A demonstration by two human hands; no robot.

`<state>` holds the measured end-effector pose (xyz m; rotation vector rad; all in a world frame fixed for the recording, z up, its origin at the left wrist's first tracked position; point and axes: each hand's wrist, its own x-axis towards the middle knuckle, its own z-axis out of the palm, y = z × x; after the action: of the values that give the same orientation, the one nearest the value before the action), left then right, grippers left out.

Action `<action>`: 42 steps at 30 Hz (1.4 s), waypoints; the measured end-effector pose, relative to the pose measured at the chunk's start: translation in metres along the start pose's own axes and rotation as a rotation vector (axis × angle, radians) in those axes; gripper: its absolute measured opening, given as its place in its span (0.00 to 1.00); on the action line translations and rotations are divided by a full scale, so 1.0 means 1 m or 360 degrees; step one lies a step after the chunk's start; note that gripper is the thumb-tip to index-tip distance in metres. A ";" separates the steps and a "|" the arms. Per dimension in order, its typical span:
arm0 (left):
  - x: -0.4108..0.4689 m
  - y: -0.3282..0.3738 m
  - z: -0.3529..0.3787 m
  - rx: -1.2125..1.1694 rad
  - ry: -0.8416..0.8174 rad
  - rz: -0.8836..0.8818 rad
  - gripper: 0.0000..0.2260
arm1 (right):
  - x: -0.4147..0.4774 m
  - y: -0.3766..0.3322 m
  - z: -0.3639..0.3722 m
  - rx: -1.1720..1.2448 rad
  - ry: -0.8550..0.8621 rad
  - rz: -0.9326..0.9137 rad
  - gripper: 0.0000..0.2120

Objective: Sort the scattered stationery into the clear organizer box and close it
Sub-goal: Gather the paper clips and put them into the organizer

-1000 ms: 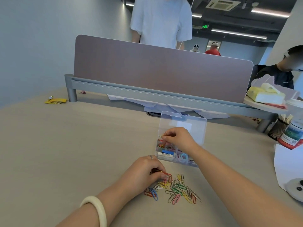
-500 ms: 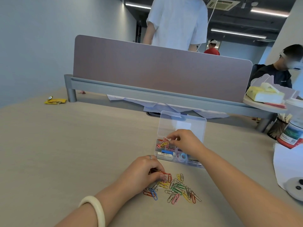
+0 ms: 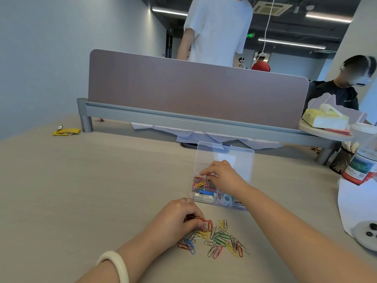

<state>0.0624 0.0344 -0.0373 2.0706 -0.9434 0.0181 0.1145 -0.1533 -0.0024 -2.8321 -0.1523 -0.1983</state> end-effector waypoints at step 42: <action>0.023 0.014 -0.001 -0.0219 0.0300 -0.0231 0.09 | -0.133 0.014 -0.009 0.0180 -0.0356 -0.0019 0.34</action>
<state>0.0705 0.0160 -0.0190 1.9660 -0.6604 0.0690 -0.0160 -0.1804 -0.0177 -2.7337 -0.2208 0.1216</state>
